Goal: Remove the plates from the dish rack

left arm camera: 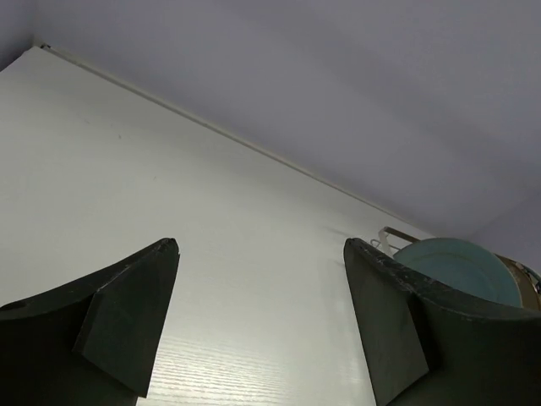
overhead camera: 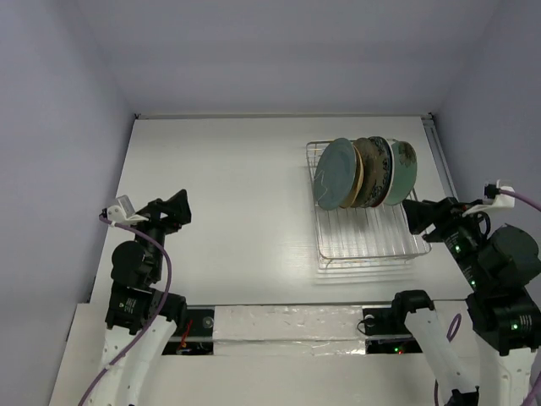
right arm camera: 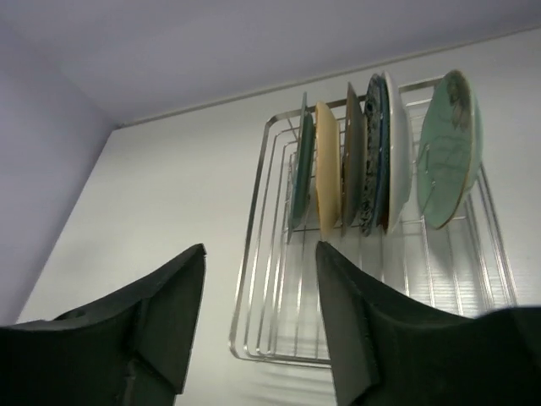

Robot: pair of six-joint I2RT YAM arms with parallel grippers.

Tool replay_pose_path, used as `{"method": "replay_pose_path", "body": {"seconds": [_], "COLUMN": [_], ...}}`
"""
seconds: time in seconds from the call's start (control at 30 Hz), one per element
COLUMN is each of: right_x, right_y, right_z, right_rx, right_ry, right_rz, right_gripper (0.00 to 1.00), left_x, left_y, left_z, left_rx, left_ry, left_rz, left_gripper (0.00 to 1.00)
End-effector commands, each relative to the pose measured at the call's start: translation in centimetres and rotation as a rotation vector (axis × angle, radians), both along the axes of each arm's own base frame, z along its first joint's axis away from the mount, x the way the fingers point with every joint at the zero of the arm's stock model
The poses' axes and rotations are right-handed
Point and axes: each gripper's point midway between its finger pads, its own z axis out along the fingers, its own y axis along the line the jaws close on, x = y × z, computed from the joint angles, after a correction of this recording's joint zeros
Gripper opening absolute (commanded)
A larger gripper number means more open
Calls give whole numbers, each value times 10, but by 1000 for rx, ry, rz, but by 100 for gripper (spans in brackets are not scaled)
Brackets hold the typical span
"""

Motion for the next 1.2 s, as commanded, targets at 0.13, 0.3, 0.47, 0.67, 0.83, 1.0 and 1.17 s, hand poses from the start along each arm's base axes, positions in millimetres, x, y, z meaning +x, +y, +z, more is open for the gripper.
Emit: {"method": "replay_pose_path", "body": {"seconds": [0.13,0.3,0.47,0.67,0.83,1.0,1.17], "right_x": [36,65,96,120,149,175,199], "right_y": [3,-2,-5,4,29,53,63], "right_z": [14,6,-14,-32,-65,-98,-125], "right_rx": [-17,-38,-59,-80,-118,-162,-171], "right_ry": [14,63,139,187,281,366,428], "right_rz": [0,-44,-74,-78,-23,3,-2], "right_gripper": [0,0,0,31,41,33,35], "left_x": [-10,-11,-11,-4,-3,1,0], "left_y": [2,2,2,0,0,-1,-1], "left_z": [30,34,32,24,22,19,20], "left_rx": [-2,-5,-4,6,0,3,2], "left_ry": [-89,-114,-110,-66,-64,-47,-53], "left_rz": [-5,-4,-4,-5,-6,-6,-6], "left_gripper": [76,69,25,0,25,40,45]}}
